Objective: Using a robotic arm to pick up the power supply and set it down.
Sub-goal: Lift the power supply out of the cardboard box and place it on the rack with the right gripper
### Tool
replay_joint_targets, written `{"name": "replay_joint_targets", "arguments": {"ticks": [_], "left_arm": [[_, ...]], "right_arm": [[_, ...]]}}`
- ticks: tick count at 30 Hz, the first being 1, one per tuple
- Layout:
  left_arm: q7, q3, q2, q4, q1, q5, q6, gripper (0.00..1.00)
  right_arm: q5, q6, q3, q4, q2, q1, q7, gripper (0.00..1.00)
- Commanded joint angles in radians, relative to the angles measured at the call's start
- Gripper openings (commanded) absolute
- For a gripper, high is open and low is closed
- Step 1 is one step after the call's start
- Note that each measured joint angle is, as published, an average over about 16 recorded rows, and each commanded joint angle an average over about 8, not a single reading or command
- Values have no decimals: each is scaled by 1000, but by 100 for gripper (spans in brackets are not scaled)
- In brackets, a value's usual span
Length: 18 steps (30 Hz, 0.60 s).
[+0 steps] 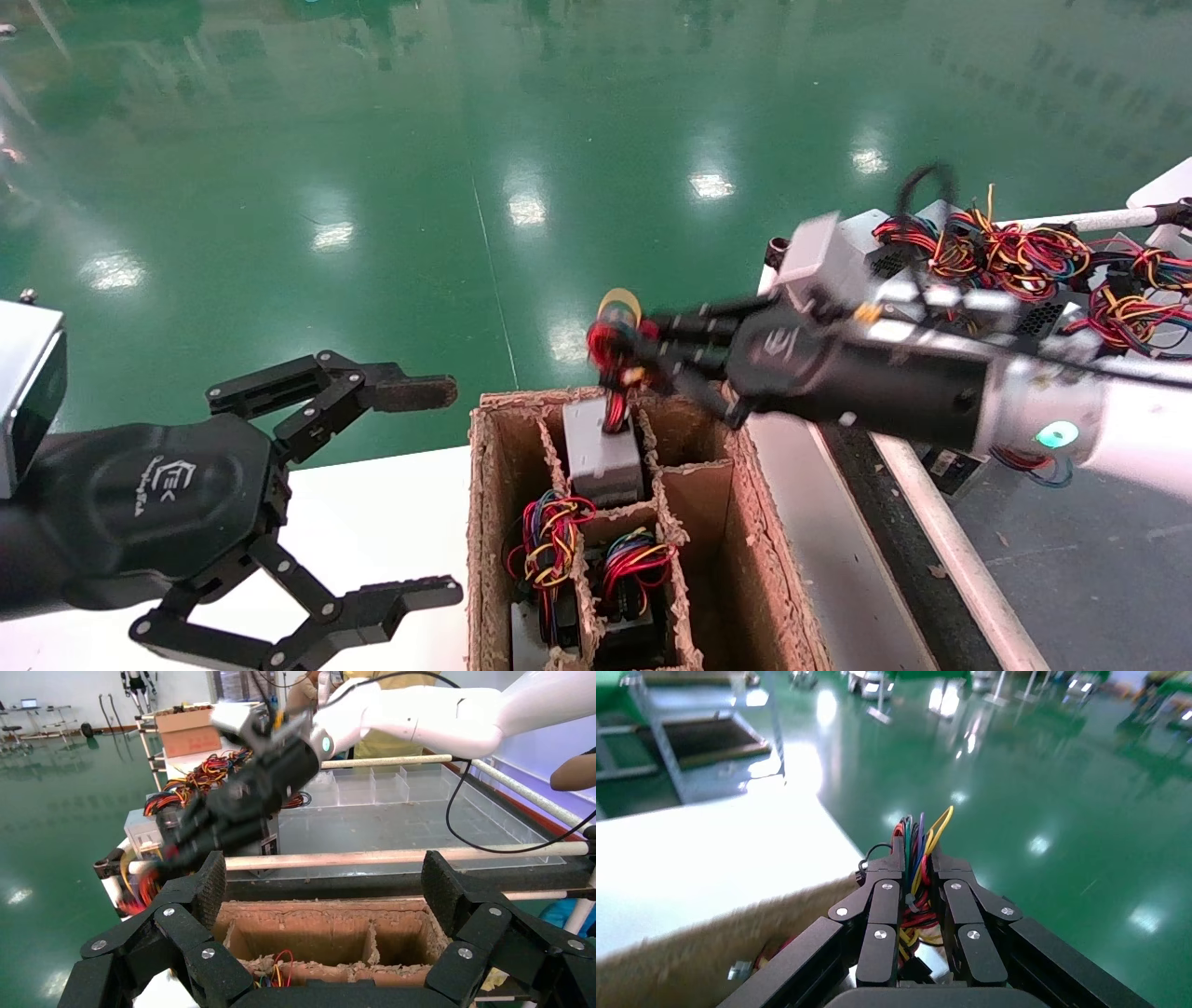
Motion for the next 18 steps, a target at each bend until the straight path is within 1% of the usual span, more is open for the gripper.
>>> {"name": "replay_joint_targets", "arguments": {"ticks": [1,6,10,18], "left_arm": [[0,0,0,0,0,0,0,100],[0,0,0,0,0,0,0,100],[0,0,0,0,0,0,0,100],[0,0,0,0,0,0,0,100]], "right_arm": [[22,6,18,23,13,1,6,0],[79,43,80,94,70,26,56,0],[120,87,137,148,129,46,99,0],[136,225,241,250,274,66,175,0]]}}
